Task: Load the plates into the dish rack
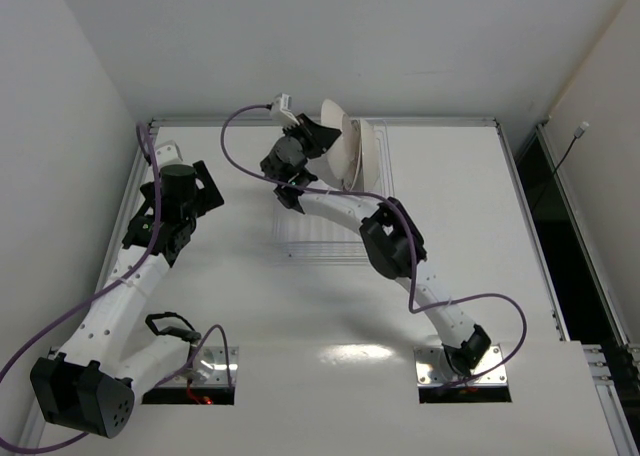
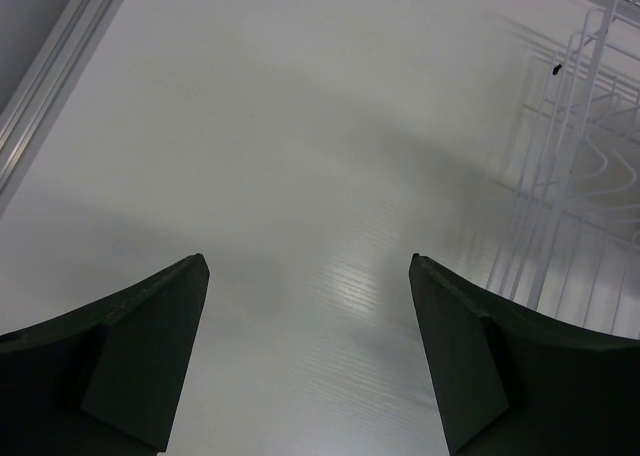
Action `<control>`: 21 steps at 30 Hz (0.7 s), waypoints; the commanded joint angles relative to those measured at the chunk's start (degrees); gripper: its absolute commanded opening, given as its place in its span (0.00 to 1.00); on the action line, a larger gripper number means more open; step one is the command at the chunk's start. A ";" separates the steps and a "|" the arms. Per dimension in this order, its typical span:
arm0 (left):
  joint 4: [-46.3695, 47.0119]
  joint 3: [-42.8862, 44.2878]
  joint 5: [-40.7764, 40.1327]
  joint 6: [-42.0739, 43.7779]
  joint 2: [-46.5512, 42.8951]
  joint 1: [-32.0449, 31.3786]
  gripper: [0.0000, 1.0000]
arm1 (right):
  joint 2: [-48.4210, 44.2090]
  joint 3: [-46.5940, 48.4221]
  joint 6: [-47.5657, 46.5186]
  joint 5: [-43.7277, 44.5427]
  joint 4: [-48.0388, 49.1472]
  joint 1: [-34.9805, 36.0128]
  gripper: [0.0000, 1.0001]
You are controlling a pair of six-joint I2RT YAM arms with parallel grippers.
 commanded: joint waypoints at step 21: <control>1.14 -0.10 -0.72 -0.50 -1.23 0.41 0.80 | 1.96 0.20 -10.81 15.09 18.19 -0.44 0.01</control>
